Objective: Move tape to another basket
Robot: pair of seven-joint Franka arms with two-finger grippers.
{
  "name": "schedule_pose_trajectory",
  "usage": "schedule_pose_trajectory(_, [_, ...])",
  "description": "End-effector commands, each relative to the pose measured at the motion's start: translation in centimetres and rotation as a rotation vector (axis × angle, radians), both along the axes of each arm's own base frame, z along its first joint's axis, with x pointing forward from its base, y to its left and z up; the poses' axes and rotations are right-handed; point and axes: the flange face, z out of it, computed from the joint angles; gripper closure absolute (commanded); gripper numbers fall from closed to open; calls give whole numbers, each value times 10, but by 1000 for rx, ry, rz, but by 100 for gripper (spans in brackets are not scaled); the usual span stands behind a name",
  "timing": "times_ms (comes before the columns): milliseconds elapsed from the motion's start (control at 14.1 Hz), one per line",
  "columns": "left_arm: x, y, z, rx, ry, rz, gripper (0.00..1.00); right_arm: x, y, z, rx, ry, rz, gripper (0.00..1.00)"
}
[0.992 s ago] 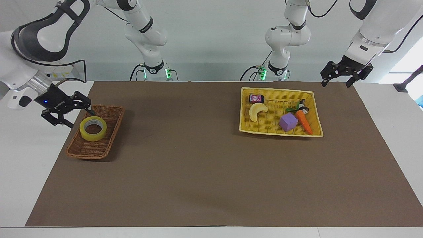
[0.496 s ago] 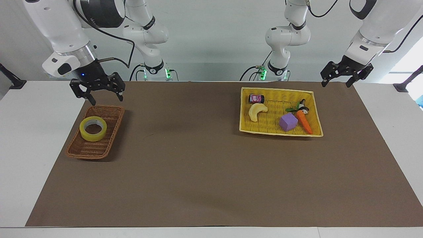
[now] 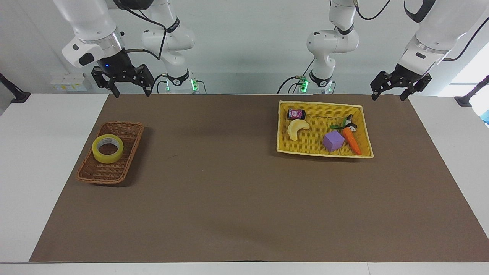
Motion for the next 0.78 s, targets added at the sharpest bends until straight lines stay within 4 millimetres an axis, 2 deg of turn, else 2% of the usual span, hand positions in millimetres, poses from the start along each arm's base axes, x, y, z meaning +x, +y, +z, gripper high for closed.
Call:
schedule_pose_trajectory(0, [-4, 3, 4, 7, -11, -6, 0, -33, 2, 17, -13, 3, -41, 0])
schedule_pose_trajectory(71, [-4, 3, 4, 7, -11, -6, 0, -39, 1, 8, -11, -12, -63, 0])
schedule_pose_trajectory(213, [-4, 3, 3, 7, -10, -6, 0, -41, -11, 3, 3, -48, -70, 0])
schedule_pose_trajectory(354, [-4, 3, 4, 8, -11, -6, 0, -37, -16, 6, 18, -53, -51, 0])
schedule_pose_trajectory(496, [-4, 3, 3, 7, -10, -6, 0, -38, -13, 14, -9, -68, -19, 0])
schedule_pose_trajectory(709, [-4, 3, 4, 7, -11, -6, 0, -44, -33, 5, -16, -30, -48, 0])
